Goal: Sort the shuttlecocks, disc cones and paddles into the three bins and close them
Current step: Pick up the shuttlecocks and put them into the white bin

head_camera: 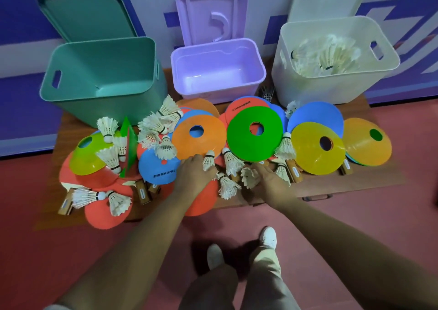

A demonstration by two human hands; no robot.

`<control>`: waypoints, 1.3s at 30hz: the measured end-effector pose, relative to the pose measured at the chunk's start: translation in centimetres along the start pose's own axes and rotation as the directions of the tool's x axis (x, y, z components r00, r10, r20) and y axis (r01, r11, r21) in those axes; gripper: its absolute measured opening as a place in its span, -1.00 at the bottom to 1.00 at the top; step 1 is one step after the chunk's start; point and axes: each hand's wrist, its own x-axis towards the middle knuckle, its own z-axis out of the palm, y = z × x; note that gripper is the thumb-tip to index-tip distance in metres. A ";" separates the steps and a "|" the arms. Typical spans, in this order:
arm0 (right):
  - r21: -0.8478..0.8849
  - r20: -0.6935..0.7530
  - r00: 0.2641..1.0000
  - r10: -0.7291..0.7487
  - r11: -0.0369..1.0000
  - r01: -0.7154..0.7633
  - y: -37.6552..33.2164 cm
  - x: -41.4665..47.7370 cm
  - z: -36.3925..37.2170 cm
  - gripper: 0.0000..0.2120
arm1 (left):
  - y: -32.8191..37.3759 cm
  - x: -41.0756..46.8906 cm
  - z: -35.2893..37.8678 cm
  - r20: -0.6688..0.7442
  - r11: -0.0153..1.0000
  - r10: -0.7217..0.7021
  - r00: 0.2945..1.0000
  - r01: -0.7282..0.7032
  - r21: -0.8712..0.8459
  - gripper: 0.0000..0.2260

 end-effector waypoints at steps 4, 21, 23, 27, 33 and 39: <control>0.178 -0.114 0.993 -0.014 0.983 0.035 -2.4 -0.7 -4.5 -0.48 | 1.9 0.5 -3.1 -0.022 0.982 -0.018 1.000 0.013 -0.189 -0.57; 0.371 -0.491 0.857 0.157 0.928 0.042 4.9 8.5 -33.4 -0.43 | 31.2 15.3 -8.6 -0.145 0.796 0.141 0.979 -0.199 -0.572 -0.57; 0.359 -0.475 0.864 0.167 0.933 0.017 7.0 10.1 -35.0 -0.42 | 33.4 17.8 -6.8 -0.130 0.810 0.133 0.983 -0.183 -0.557 -0.58; 0.250 -0.449 0.883 0.136 0.968 -0.021 10.6 13.4 -36.7 -0.42 | 36.0 21.8 -3.2 -0.128 0.837 0.037 0.991 -0.101 -0.537 -0.68; 0.084 -0.372 0.927 0.049 0.996 -0.019 14.1 17.4 -37.2 -0.34 | 37.3 25.3 -0.1 -0.197 0.884 0.083 0.977 -0.164 -0.438 -0.66; 0.055 -0.382 0.924 0.009 0.998 0.013 14.2 16.2 -36.1 -0.30 | 36.3 24.8 -0.4 -0.179 0.903 0.158 0.971 -0.215 -0.372 -0.64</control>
